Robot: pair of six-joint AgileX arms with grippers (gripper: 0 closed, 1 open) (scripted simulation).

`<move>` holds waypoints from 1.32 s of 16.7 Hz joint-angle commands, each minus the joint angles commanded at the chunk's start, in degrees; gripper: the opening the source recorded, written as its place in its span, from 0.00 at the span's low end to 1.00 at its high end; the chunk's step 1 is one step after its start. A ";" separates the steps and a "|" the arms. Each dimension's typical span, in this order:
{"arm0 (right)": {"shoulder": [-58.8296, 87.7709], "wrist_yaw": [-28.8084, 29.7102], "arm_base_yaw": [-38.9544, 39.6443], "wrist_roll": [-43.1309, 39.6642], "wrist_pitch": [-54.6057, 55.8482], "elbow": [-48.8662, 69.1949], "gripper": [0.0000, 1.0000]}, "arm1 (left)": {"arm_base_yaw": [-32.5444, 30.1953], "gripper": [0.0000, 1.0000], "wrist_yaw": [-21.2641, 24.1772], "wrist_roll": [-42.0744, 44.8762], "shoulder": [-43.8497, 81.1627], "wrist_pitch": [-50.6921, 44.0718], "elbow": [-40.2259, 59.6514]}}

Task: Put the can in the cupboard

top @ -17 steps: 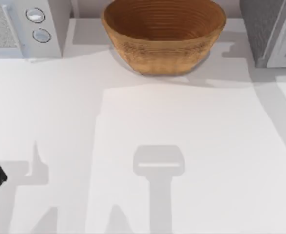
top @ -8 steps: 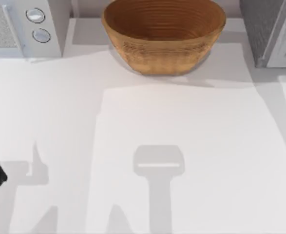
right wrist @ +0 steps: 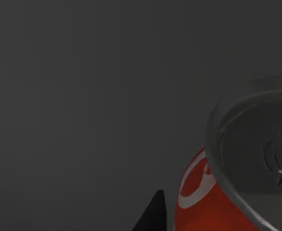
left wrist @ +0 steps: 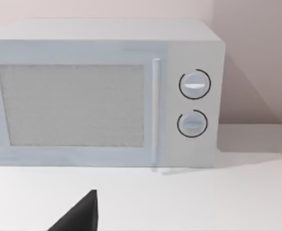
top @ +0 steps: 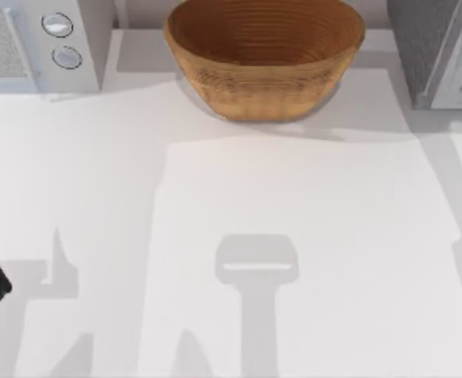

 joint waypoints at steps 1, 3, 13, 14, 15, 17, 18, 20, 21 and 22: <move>1.36 -0.04 -0.24 -0.02 -0.46 1.84 0.00 | 0.00 1.00 0.00 0.00 0.00 0.00 0.00; 4.08 -0.29 -0.54 -0.02 -1.40 5.50 0.00 | 0.00 1.00 0.00 0.00 0.00 0.00 0.00; 15.03 -1.54 -1.84 -0.07 -5.18 20.19 0.00 | 0.00 1.00 0.00 0.00 0.00 0.00 0.00; 15.03 -1.54 -1.84 -0.07 -5.18 20.19 0.00 | 0.00 1.00 0.00 0.00 0.00 0.00 0.00; 15.03 -1.54 -1.84 -0.07 -5.18 20.19 0.00 | 0.00 1.00 0.00 0.00 0.00 0.00 0.00; 15.03 -1.54 -1.84 -0.07 -5.18 20.19 0.00 | 0.00 1.00 0.00 0.00 0.00 0.00 0.00; 15.03 -1.54 -1.84 -0.07 -5.18 20.19 0.08 | 0.00 1.00 0.00 0.00 0.00 0.00 0.00; 15.03 -1.54 -1.84 -0.07 -5.18 20.19 0.23 | 0.00 1.00 0.00 0.00 0.00 0.00 0.00; 15.03 -1.54 -1.84 -0.07 -5.18 20.19 0.30 | 0.00 1.00 0.00 0.00 0.00 0.00 0.00; 15.03 -1.54 -1.84 -0.07 -5.18 20.19 0.38 | 0.00 1.00 0.00 0.00 0.00 0.00 0.00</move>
